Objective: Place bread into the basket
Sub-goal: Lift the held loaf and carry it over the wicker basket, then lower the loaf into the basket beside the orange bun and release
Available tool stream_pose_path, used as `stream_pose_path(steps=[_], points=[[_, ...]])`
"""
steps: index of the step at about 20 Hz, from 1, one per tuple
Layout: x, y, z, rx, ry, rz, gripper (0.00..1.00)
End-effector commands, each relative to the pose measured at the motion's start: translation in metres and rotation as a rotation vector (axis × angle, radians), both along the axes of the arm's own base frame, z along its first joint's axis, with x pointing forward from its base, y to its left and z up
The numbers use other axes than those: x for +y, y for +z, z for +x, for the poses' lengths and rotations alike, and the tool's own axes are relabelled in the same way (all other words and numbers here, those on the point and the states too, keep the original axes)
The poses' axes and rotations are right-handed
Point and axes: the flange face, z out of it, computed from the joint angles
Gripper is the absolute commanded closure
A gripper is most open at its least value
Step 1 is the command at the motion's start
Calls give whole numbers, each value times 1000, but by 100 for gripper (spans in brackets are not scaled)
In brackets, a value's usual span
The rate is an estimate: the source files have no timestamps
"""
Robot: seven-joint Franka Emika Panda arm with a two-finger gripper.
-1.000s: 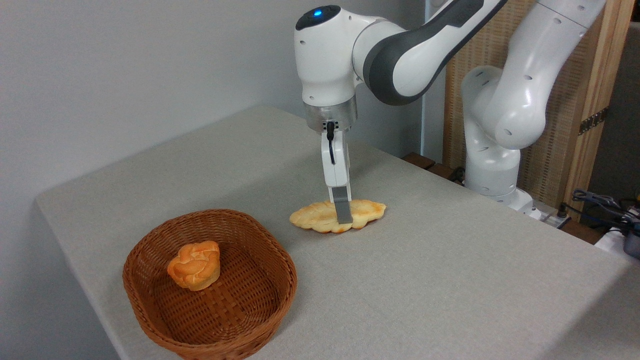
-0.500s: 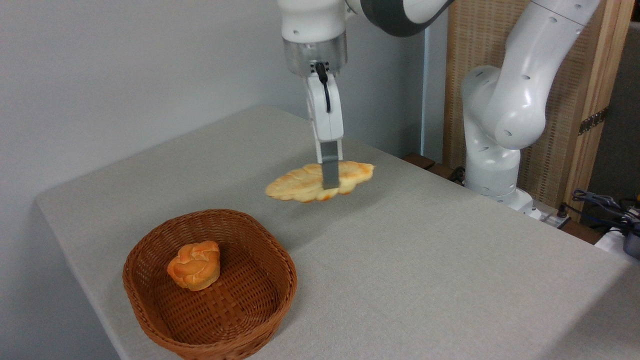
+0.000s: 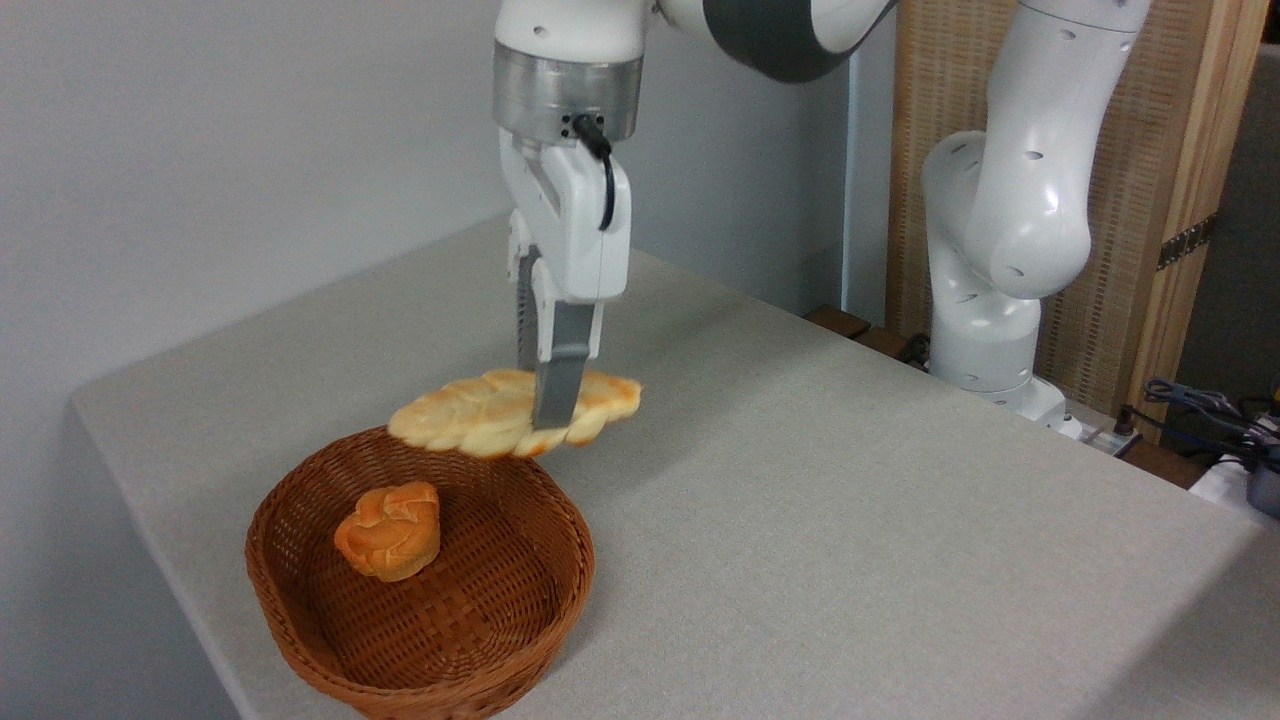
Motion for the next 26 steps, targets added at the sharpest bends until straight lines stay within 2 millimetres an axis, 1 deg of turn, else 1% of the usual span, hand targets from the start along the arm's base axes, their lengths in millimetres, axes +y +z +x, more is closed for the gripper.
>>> stream_pose_path(steps=[1, 2, 3, 4, 7, 8, 9, 10, 11, 14, 17, 19, 21, 24, 26], points=[[-10, -20, 25, -18, 25, 18, 52], [-14, -31, 32, -15, 26, 37, 52], [-17, -38, 41, -41, 29, 54, 52], [-19, -37, 47, -89, 34, 56, 52], [-21, -40, 51, -109, 37, 62, 51], [-22, -45, 53, -102, 36, 69, 41], [-23, -49, 54, -96, 31, 76, 15], [-23, -50, 54, -95, 29, 77, 1], [-23, -49, 55, -97, 29, 77, 0], [-28, -55, 57, -90, 23, 84, 0], [-30, -55, 57, -89, 24, 82, 0], [-36, -52, 56, -94, 17, 70, 0], [-39, -47, 55, -99, 29, 28, 0], [-33, -32, 50, -113, 67, -62, 0], [-32, -23, 46, -47, 99, -109, 0]])
